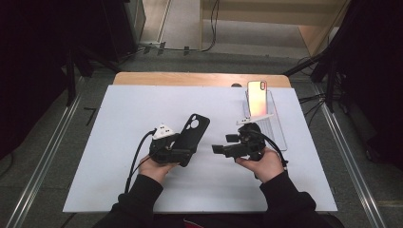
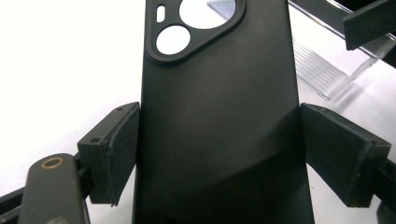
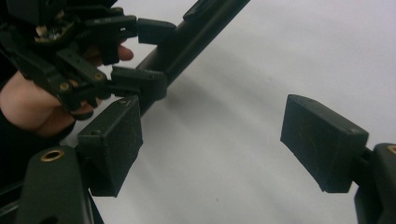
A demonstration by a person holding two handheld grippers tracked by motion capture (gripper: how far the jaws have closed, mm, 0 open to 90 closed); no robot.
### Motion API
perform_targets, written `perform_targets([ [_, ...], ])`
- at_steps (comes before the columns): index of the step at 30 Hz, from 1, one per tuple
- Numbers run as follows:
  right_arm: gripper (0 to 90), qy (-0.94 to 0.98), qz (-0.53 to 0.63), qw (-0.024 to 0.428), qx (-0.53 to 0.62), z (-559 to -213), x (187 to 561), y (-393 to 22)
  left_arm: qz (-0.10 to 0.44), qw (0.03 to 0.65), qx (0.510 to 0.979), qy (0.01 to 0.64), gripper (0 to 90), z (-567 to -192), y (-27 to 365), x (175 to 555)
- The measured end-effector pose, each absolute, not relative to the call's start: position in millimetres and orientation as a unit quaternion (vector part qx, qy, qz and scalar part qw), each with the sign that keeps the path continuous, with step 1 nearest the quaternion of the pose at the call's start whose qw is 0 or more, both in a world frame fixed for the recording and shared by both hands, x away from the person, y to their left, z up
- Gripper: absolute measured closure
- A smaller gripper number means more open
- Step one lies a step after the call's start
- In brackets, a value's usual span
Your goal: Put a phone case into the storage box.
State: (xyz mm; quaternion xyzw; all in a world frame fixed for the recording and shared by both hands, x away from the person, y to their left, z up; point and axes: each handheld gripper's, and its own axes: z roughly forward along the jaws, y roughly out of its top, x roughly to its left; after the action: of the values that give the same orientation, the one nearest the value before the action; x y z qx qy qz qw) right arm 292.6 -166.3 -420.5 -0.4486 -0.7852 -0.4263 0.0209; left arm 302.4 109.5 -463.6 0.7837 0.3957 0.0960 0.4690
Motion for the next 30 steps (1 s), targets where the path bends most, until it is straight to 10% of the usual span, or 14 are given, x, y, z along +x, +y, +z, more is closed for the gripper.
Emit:
perform_targets([
  [30, 20.0, -0.756, -0.445, 0.032, -0.478, -409.5, 340.3, -146.9, 0.124, 0.527, 0.748, 0.385, 15.9, -468.2, 97.9, 285.0],
])
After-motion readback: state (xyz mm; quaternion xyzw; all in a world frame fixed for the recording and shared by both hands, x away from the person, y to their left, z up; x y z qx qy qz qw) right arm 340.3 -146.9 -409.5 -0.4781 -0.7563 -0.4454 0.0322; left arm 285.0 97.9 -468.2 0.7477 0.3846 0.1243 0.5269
